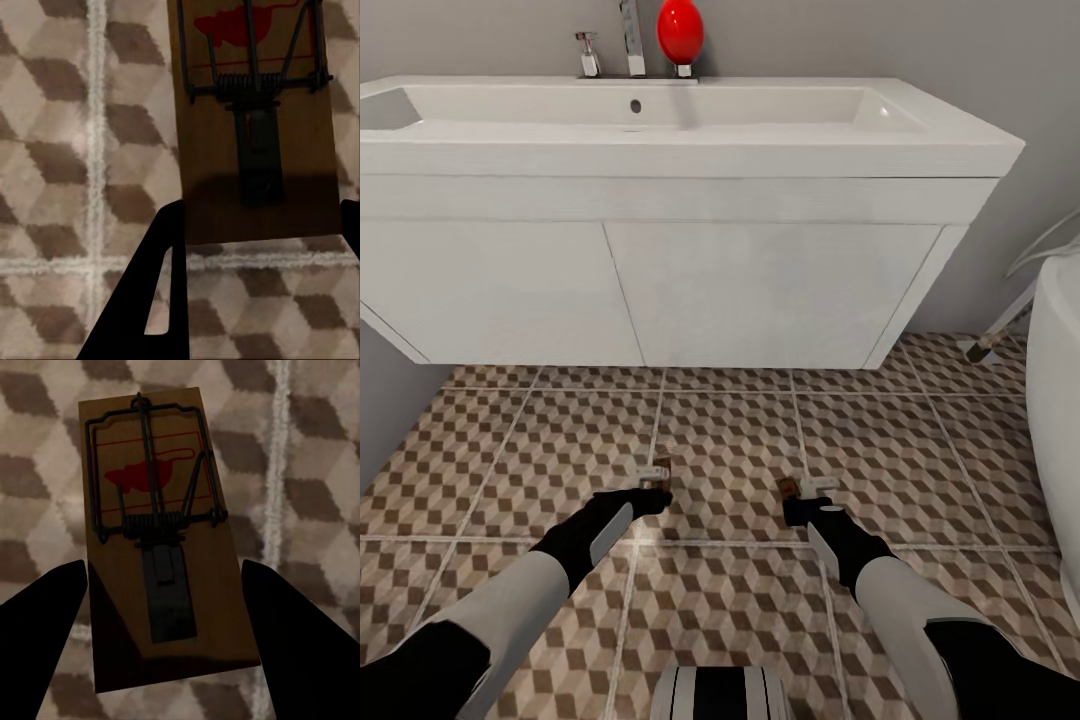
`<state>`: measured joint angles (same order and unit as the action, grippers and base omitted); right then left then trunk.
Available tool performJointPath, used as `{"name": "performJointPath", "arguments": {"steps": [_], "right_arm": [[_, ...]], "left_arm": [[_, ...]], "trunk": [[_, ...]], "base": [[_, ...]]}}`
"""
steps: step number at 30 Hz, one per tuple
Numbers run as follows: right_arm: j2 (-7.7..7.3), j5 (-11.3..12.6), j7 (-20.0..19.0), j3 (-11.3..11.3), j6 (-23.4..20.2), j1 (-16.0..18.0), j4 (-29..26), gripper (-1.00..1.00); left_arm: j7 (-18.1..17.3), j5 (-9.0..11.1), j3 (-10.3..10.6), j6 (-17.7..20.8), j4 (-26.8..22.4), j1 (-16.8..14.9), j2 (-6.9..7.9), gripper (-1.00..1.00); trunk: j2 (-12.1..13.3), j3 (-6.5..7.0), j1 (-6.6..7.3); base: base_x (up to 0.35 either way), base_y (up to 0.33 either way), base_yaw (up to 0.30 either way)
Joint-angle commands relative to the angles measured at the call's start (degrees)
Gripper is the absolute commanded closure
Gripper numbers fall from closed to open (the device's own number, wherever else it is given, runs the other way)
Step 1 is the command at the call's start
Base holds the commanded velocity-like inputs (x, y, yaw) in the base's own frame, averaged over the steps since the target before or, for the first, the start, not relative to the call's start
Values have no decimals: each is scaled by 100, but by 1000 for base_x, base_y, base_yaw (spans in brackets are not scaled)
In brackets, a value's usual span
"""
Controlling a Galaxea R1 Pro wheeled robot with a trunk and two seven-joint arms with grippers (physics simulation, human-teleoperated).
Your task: Take the four mousetraps from the cabinet in the bathroom and place them on the bathroom floor. Make sure all four end up on the same floor surface, and ensure that at least two of them are either under or directly next to the same bathroom sink.
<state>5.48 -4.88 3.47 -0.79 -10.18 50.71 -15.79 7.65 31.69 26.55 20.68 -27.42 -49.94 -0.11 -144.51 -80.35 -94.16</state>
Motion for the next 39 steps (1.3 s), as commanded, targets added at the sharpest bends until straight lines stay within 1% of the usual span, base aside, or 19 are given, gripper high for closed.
{"name": "performJointPath", "arguments": {"steps": [1,2,7,21,31,39], "right_arm": [[3,-39,14,-8,-38,0,-12,100],[1,-39,14,-8,-37,0,-12,100],[-2,-39,14,-8,-42,0,-12,100],[1,-39,6,-10,-55,0,-12,100],[-5,-39,29,-17,-79,0,-12,100],[-17,-39,34,-15,-80,0,-12,100]], "left_arm": [[54,51,43,-24,34,-6,3,100],[47,50,43,-114,101,-13,0,100],[37,42,43,-267,201,-22,-13,100],[35,66,43,-299,413,-29,-15,100],[35,40,43,-352,426,-34,-16,100],[35,44,61,-359,290,-39,-19,100]], "trunk": [[-2,-4,1],[-2,-4,1],[-2,-4,1],[-2,-4,1],[-2,-4,1],[-2,-4,1]], "base": [[0,0,0],[0,0,0],[0,0,0],[0,0,0],[0,0,0],[0,0,0]]}}
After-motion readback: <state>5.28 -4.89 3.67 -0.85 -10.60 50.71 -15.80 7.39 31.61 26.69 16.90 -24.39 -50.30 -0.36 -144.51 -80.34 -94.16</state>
